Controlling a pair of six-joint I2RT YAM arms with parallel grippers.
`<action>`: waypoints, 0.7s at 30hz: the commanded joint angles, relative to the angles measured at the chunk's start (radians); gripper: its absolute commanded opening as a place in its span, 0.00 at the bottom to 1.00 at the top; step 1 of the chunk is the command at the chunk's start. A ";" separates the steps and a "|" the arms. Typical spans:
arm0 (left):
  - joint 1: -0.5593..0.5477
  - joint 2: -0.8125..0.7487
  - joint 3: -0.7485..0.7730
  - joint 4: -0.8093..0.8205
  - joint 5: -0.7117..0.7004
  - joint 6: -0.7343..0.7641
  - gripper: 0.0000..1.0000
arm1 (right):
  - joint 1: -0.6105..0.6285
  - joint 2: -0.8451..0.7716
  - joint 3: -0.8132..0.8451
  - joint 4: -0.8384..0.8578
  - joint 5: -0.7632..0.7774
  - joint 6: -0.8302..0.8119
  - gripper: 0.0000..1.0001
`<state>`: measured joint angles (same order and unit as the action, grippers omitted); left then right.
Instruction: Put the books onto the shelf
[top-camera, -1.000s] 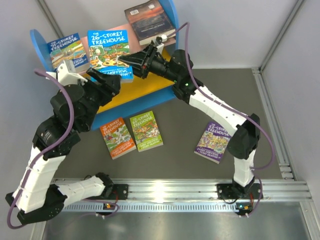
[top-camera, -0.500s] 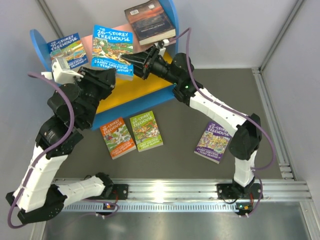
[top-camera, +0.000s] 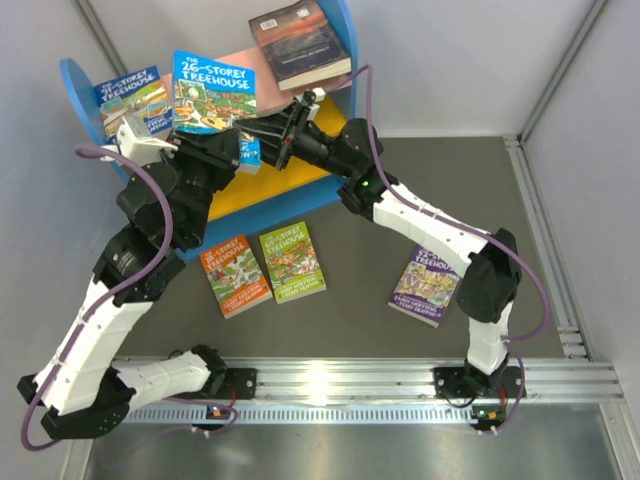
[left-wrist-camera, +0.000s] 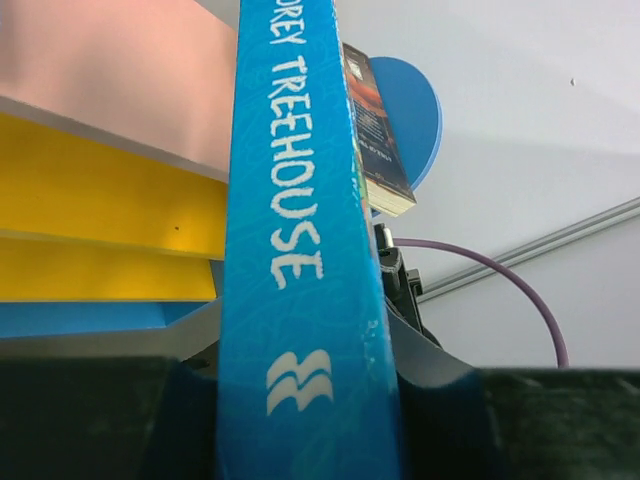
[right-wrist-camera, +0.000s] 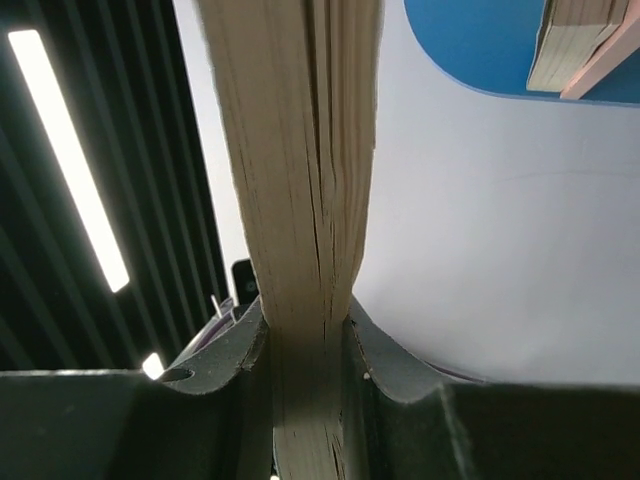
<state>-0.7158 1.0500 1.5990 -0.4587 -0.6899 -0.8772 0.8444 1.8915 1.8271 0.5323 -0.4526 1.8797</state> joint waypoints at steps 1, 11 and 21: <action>0.009 0.016 -0.008 0.031 -0.031 0.024 0.00 | 0.042 -0.115 0.001 0.176 -0.138 0.039 0.00; 0.010 0.048 0.107 0.084 -0.192 0.278 0.00 | -0.024 -0.227 -0.158 0.143 -0.211 -0.040 0.65; 0.275 0.140 0.196 0.118 0.071 0.287 0.00 | -0.045 -0.388 -0.405 0.113 -0.242 -0.094 0.58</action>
<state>-0.5228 1.1709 1.7184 -0.4335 -0.7666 -0.5953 0.8104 1.5486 1.4528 0.5926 -0.6643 1.8175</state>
